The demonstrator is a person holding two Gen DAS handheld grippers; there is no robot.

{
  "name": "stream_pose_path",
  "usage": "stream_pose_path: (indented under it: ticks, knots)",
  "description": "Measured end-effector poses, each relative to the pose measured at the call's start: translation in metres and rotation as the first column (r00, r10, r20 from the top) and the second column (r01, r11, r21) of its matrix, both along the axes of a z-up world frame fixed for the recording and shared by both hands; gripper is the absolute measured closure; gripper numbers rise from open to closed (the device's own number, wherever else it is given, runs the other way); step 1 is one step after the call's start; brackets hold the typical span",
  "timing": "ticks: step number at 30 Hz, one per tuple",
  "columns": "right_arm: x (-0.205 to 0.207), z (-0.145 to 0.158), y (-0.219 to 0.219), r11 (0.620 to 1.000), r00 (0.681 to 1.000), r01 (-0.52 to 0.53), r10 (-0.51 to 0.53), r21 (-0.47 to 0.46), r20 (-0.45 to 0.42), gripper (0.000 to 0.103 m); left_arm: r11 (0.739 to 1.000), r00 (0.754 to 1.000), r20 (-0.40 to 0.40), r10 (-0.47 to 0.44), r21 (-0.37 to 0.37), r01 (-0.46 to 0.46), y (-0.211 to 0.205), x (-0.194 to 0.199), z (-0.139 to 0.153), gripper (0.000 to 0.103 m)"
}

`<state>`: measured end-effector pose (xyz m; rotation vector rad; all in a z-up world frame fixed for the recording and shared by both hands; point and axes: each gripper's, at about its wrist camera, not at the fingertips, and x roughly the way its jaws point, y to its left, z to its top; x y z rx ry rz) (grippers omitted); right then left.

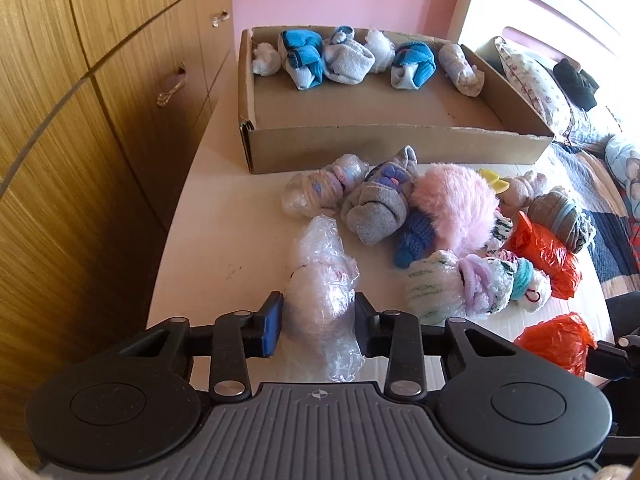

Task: Organize objects
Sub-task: 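Grasp the orange plastic-wrapped bundle with the right gripper while the left grasps the clear plastic bundle, then carry both bundles into the cardboard box and open both grippers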

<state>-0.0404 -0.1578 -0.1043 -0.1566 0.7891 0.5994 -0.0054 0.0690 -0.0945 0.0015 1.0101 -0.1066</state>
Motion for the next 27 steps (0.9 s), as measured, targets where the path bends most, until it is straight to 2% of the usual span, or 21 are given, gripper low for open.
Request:
stream_pose_path:
  ticks: [5, 11, 14, 18, 23, 27]
  knots:
    - [-0.002, 0.005, -0.003, 1.0, 1.0, 0.005, -0.005, 0.012, 0.005, 0.072, 1.0, 0.999, 0.033, 0.016, -0.015, -0.015, 0.004, -0.009, 0.019, 0.061]
    - [-0.005, 0.018, -0.022, 0.997, 0.999, 0.053, -0.053, 0.051, 0.011, 0.072, 0.998, 0.997, 0.073, 0.035, -0.056, -0.031, 0.005, -0.031, 0.05, 0.061]
    - [0.0, 0.029, -0.032, 0.994, 0.996, 0.083, -0.085, 0.075, 0.016, 0.072, 0.998, 0.995, 0.099, 0.024, -0.063, -0.018, 0.002, -0.031, 0.063, 0.061]
    - [0.025, 0.057, -0.041, 0.991, 0.99, 0.107, -0.113, 0.077, 0.079, 0.072, 0.997, 0.991, 0.125, 0.042, -0.065, -0.034, -0.001, 0.0, 0.08, 0.061]
    - [0.07, 0.096, -0.044, 0.987, 0.975, 0.124, -0.141, 0.105, 0.172, 0.072, 0.999, 0.98, 0.198, 0.033, -0.04, -0.026, -0.013, 0.052, 0.104, 0.061]
    - [0.116, 0.108, -0.029, 0.992, 0.97, 0.094, -0.11, 0.083, 0.217, 0.072, 1.0, 0.978, 0.207, 0.009, 0.009, -0.012, -0.029, 0.105, 0.104, 0.06]
